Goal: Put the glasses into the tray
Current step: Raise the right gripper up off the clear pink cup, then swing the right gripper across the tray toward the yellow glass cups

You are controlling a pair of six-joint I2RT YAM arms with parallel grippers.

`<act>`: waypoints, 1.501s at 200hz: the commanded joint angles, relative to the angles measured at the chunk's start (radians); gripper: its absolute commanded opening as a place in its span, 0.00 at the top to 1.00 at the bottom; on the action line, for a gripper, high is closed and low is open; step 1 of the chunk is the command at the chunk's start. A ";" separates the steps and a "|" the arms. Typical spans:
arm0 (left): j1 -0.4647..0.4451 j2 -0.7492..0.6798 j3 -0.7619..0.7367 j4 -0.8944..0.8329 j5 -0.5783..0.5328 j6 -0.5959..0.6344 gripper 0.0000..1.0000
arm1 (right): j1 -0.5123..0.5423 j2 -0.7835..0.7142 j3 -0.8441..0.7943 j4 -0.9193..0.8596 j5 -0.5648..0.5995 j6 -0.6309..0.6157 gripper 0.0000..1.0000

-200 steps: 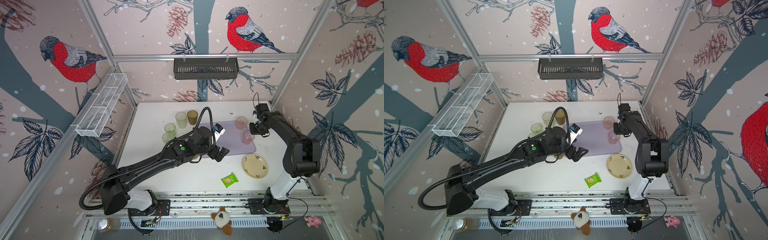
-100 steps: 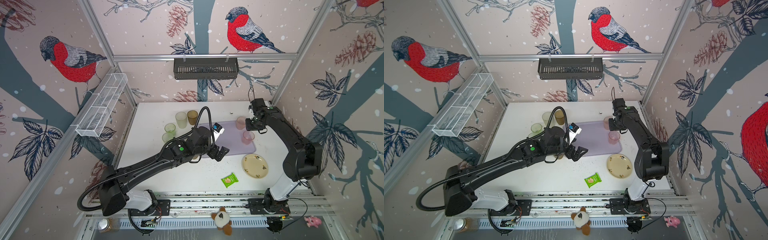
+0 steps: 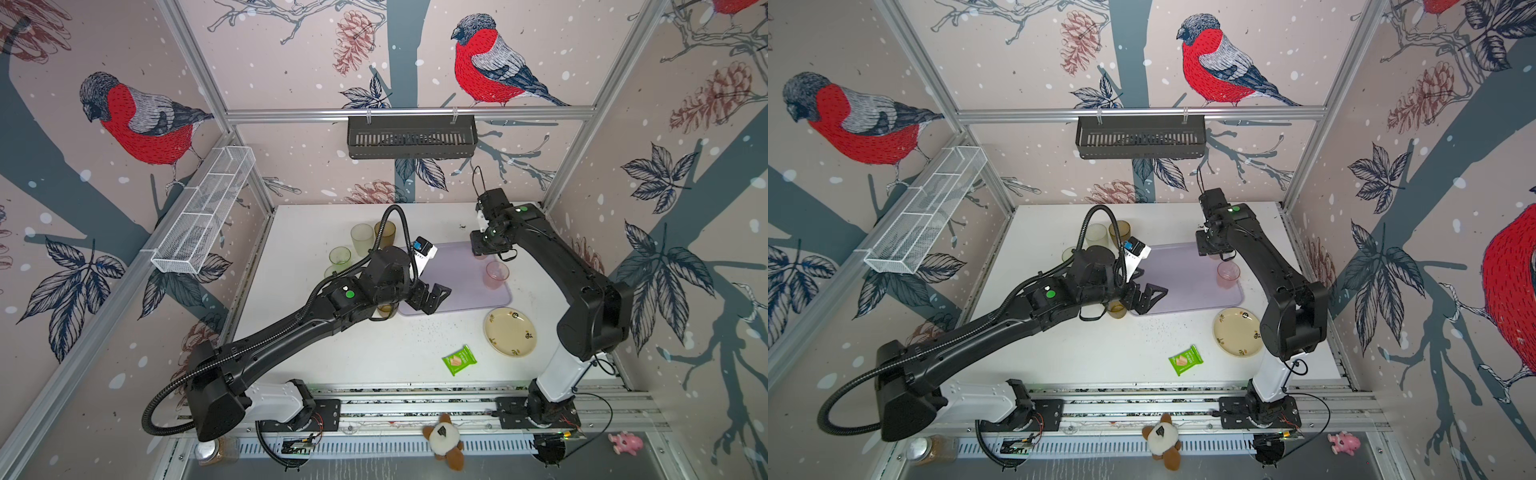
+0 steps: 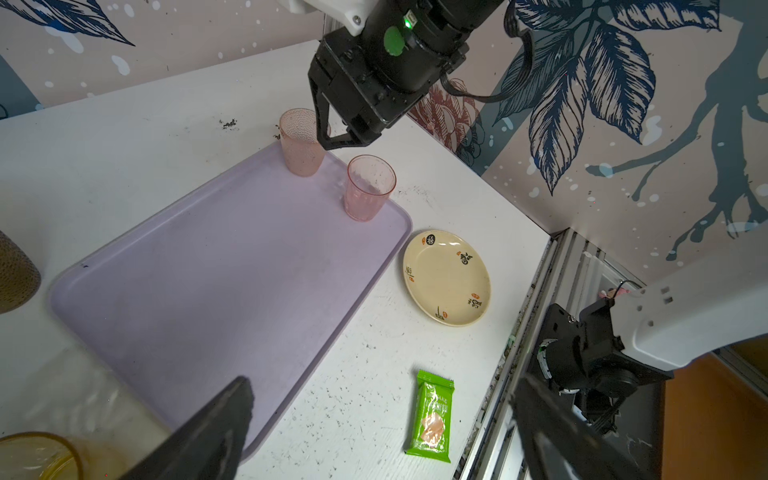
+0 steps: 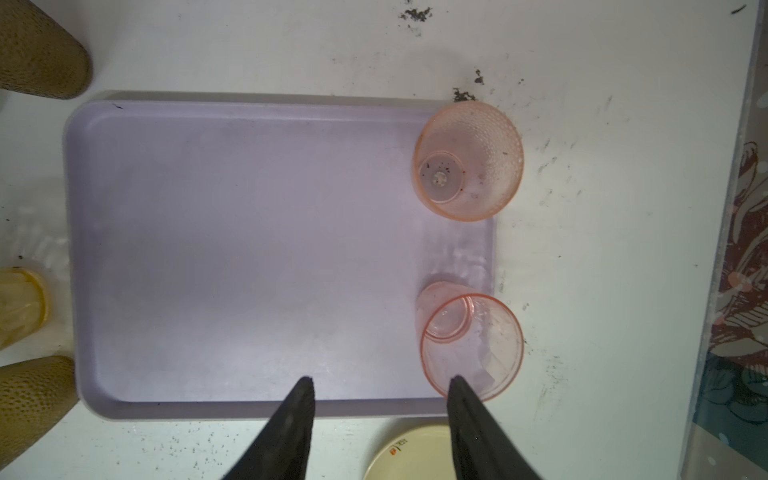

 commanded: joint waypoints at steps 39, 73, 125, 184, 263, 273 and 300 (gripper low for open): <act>0.050 -0.062 -0.019 -0.021 0.023 -0.073 0.03 | 0.093 0.064 0.094 -0.039 0.001 0.051 0.45; 0.089 -0.115 -0.054 -0.056 0.019 -0.099 0.03 | 0.155 0.087 0.113 -0.035 -0.007 0.076 0.44; 0.216 -0.180 -0.126 -0.073 0.068 -0.205 0.03 | 0.243 0.157 0.181 -0.021 -0.040 0.106 0.42; 0.311 -0.272 -0.201 -0.124 0.052 -0.220 0.03 | 0.341 0.224 0.235 -0.014 -0.094 0.131 0.39; 0.413 -0.359 -0.287 -0.167 0.064 -0.218 0.04 | 0.422 0.243 0.183 0.039 -0.189 0.130 0.40; 0.418 -0.371 -0.298 -0.175 0.064 -0.216 0.03 | 0.429 0.244 0.175 0.043 -0.198 0.132 0.40; 0.431 -0.399 -0.324 -0.195 0.062 -0.216 0.04 | 0.446 0.256 0.171 0.047 -0.212 0.134 0.40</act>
